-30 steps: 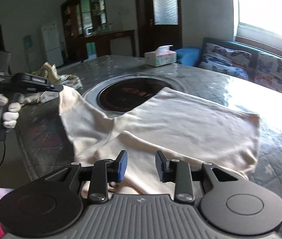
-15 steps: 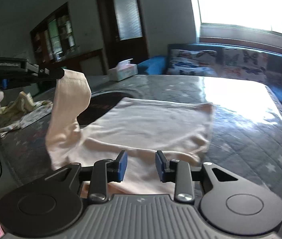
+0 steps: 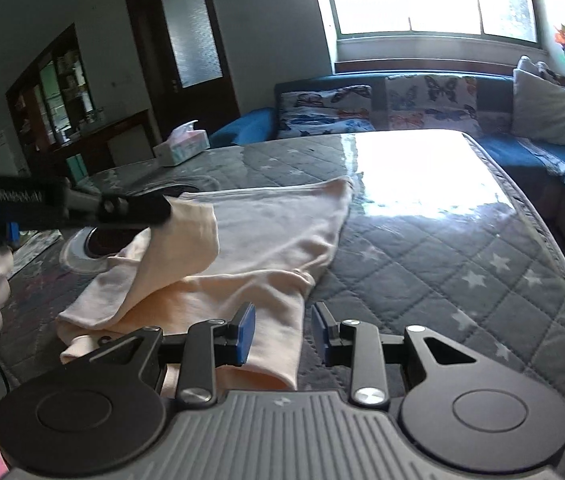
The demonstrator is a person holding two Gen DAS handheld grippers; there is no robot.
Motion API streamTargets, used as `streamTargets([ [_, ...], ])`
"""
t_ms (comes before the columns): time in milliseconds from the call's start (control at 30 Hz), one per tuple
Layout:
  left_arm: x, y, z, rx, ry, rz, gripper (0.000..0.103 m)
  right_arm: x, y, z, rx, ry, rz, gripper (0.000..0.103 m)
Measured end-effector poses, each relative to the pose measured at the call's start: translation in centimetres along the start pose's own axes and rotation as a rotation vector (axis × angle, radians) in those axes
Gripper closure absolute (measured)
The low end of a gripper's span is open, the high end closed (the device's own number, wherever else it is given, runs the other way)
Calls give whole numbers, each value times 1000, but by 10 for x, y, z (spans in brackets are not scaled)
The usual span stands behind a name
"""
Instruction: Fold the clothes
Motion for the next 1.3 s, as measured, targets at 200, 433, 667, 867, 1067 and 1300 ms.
streamTargets([
  [200, 8, 10, 24, -38, 39, 11, 98, 7, -1, 0, 0, 23, 19, 73],
  [433, 8, 19, 20, -64, 90, 18, 95, 7, -7, 3, 1, 24, 25, 73],
  [667, -32, 27, -14, -62, -3, 5, 93, -5, -16, 22, -33, -33, 2, 73],
  [867, -79, 48, -36, -117, -134, -39, 93, -16, -20, 52, -79, -64, -17, 73],
  [1067, -94, 62, -48, -138, -170, -68, 93, -21, -19, 70, -109, -61, -21, 74],
  [1300, -96, 63, -53, -139, -145, -60, 90, -28, -23, 59, -57, -14, -58, 97],
])
Point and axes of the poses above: each gripper's, at about its wrist camera, not at the fingertips, and z roughly the way its jaws point, x to its right, y to its underside, the point moved 1 cm from there along z, roughly the way its jaws point, and after that the axes turned 11 degrees about z, right-handed, at the moved point
